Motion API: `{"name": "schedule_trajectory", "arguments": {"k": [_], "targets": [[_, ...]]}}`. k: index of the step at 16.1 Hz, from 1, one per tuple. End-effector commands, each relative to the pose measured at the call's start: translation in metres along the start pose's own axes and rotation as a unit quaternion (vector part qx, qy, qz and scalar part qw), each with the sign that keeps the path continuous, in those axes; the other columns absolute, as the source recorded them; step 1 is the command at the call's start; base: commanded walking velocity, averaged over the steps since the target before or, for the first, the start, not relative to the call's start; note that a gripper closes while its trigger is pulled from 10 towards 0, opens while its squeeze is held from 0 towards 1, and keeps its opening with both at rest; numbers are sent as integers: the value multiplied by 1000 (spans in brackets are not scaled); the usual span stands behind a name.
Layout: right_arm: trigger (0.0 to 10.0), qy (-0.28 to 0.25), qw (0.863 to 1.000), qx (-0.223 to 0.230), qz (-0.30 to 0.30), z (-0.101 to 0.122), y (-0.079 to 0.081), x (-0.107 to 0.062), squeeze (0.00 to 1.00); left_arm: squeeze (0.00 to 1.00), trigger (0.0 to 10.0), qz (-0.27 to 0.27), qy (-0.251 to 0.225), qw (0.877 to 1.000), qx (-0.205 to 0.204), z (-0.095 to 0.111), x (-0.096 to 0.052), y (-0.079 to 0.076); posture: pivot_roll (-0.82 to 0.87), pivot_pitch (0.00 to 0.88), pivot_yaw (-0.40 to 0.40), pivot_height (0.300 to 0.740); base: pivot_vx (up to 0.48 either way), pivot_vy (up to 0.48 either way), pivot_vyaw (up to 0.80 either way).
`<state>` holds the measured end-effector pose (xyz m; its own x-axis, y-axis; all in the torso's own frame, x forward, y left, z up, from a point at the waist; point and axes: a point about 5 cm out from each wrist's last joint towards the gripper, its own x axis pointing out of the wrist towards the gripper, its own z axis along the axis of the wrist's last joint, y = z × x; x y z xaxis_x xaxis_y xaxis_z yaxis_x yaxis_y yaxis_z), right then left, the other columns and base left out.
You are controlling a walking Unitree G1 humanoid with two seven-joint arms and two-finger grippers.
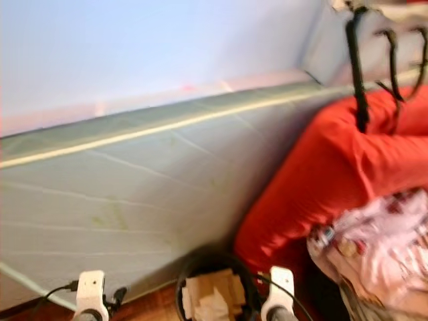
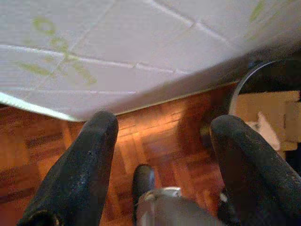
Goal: Clean up the room
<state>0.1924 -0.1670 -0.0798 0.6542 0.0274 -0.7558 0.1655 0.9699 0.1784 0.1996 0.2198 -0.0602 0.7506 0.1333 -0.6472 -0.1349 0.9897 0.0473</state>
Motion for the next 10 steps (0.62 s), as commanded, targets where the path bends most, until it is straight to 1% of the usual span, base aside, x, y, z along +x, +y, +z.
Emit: {"name": "schedule_trajectory", "arguments": {"k": [1, 3, 6, 8, 10], "targets": [[10000, 20, 1000, 15, -16, -11, -7, -3, 0, 0, 10000, -6, 18, 1000, 15, -6, -1, -1, 154, 0, -92, 740, 0, 0, 0], [10000, 35, 999, 30, -28, -24, -10, -7, 0, 0, 10000, -16, 35, 999, 37, -11, -1, 1, 155, 0, -47, 740, 0, 0, 0], [10000, 49, 997, 43, -31, -38, -9, -11, 0, 0, 10000, -15, 62, 997, 49, -22, -3, 2, 145, 0, -24, 740, 0, 0, 0], [10000, 48, 997, 57, -38, -39, -10, -12, 0, 0, 10000, -14, 69, 996, 56, -23, -3, 3, 157, 0, -4, 740, 0, 0, 0], [10000, 50, 997, 56, -37, -41, -8, -12, 0, 0, 10000, -11, 69, 996, 57, -21, -2, 4, 157, 0, 13, 740, 0, 0, 0]]}}
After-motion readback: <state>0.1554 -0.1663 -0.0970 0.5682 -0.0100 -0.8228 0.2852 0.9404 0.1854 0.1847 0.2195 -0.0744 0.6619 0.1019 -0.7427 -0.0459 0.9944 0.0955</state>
